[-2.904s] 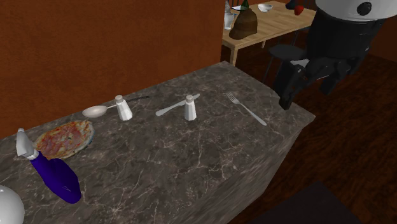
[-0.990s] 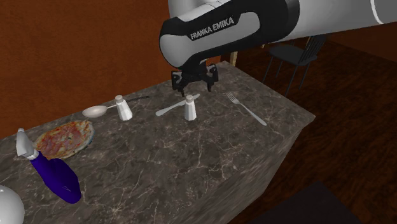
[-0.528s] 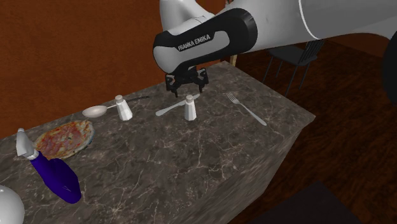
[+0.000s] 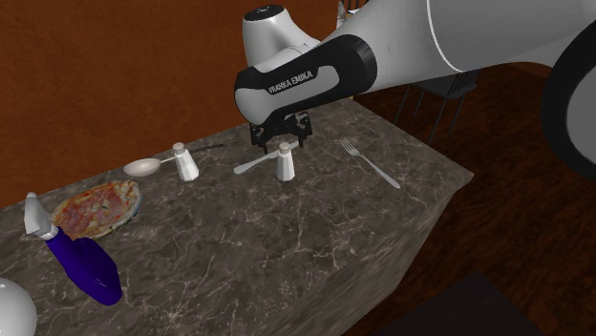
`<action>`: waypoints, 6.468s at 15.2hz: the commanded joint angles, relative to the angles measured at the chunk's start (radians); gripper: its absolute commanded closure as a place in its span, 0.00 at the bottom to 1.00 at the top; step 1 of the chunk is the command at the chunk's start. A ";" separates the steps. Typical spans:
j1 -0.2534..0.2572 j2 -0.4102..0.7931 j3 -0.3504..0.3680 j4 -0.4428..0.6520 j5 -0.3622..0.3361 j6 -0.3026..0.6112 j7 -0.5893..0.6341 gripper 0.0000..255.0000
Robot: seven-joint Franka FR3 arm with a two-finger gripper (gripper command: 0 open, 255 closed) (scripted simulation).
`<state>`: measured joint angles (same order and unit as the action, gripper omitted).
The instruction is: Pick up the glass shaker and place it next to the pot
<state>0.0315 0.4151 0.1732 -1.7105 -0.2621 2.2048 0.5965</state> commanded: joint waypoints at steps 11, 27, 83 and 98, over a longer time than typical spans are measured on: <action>0.000 0.000 0.000 0.000 0.000 0.001 0.000 1.00; -0.003 -0.059 0.011 0.089 0.029 -0.145 -0.034 1.00; 0.318 -0.180 0.187 0.374 0.008 -0.629 0.365 1.00; 0.642 0.073 0.276 0.739 -0.116 -0.822 0.681 1.00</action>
<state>0.6414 0.4493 0.4480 -1.0334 -0.3616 1.4105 1.2622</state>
